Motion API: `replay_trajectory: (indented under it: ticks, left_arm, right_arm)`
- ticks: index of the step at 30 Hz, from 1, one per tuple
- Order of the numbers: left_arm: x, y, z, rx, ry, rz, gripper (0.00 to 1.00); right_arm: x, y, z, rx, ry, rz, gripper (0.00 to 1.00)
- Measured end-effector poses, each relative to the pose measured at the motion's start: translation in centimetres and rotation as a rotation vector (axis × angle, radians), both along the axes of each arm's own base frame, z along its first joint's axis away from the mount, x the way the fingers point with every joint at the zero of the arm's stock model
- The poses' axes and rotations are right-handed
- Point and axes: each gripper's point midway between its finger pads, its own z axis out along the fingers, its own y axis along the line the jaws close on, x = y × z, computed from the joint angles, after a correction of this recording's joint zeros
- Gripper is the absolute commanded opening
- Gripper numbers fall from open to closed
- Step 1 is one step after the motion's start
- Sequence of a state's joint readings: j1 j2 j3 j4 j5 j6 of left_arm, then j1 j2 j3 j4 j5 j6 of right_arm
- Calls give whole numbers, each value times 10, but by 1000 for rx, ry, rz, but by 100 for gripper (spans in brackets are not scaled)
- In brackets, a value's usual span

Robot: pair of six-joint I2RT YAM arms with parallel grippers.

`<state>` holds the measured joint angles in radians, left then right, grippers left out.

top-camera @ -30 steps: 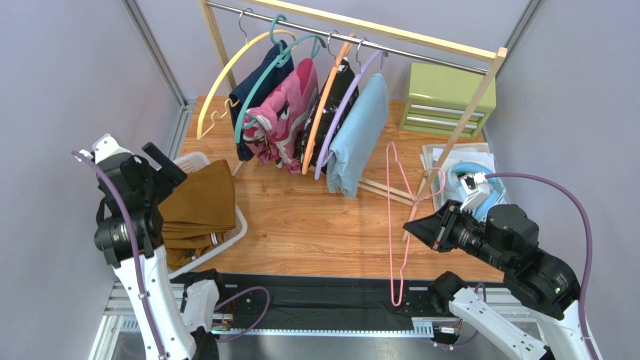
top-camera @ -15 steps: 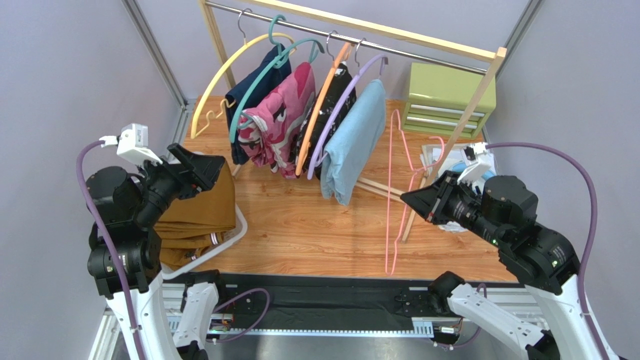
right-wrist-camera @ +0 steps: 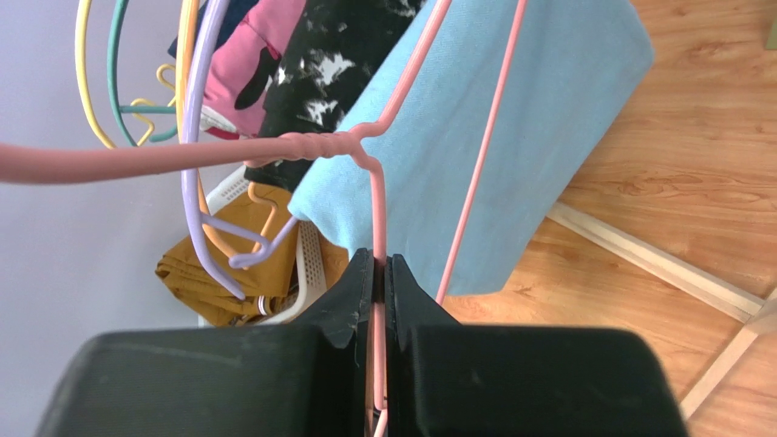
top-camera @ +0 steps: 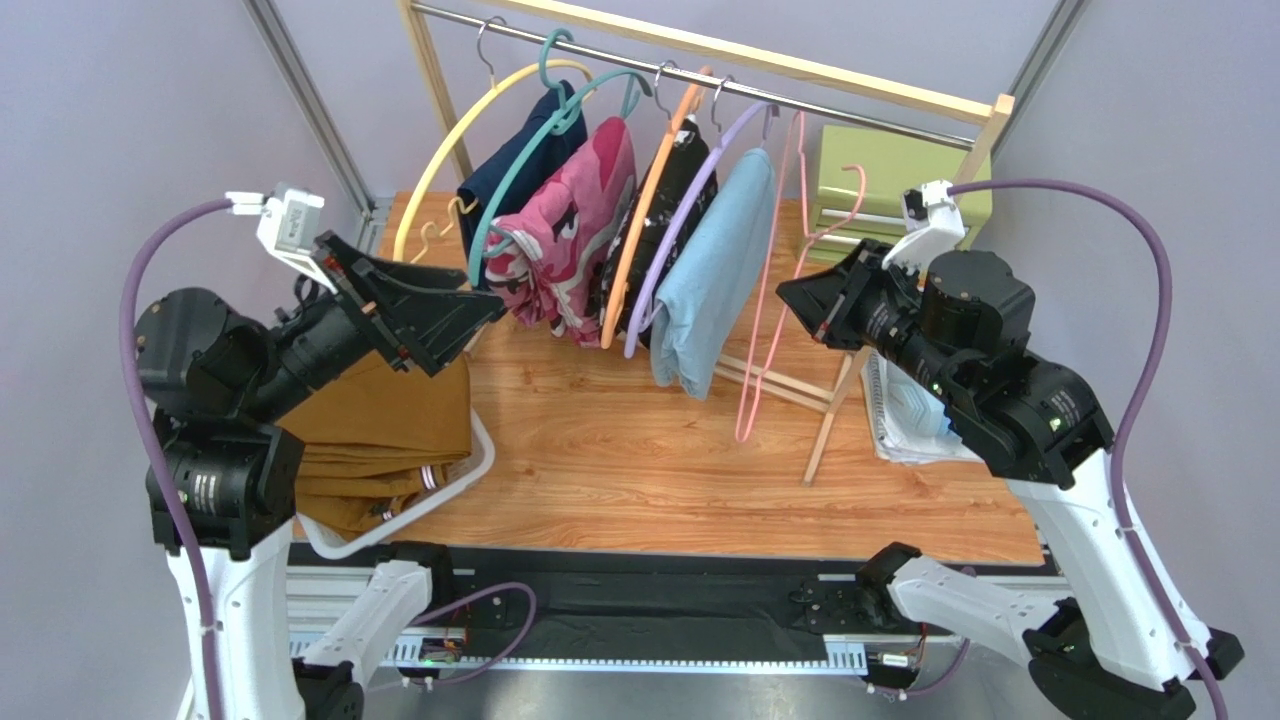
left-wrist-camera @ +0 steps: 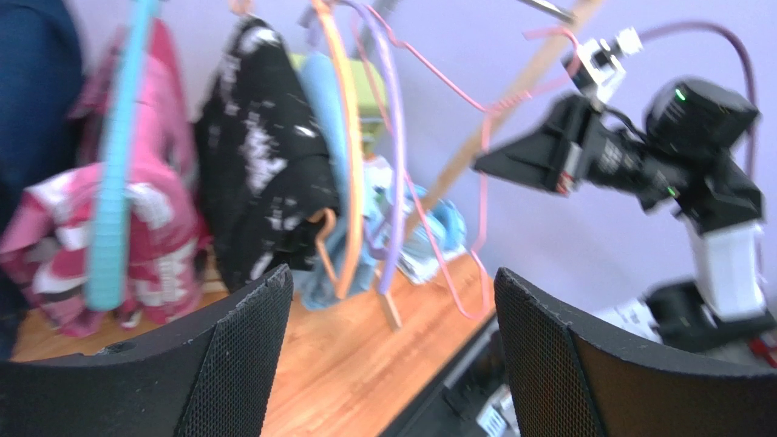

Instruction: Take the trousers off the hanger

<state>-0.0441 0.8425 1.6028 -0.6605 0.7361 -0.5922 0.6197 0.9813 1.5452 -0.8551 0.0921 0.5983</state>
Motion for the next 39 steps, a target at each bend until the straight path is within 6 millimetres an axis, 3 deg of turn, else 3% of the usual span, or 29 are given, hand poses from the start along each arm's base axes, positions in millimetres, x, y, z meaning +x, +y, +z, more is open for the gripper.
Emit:
replay_trajectory:
  ticks: [9,14,19,30,33,39]
  left_arm:
    - [-11,-38,-19,28,42,-229,88]
    - [-43,-63,-19,55,-1,-428,91]
    - [-61,-70,-19,74,-49,-522,94]
    - [-129,-87,-32,145,-182,-836,100]
    - [-146,-81,-42,163,-216,-892,99]
    - [-161,-64,-65,183,-252,-887,99]
  right_arm:
    - [20,0,24,19,-91,-53,0]
    - [27,-2,40,50,-148,-83,0]
    - [37,-2,49,78,-187,-117,0]
    - [63,2,25,68,-157,-193,0]
    - [68,1,22,68,-154,-216,0]
    - [74,-4,11,66,-136,-270,0]
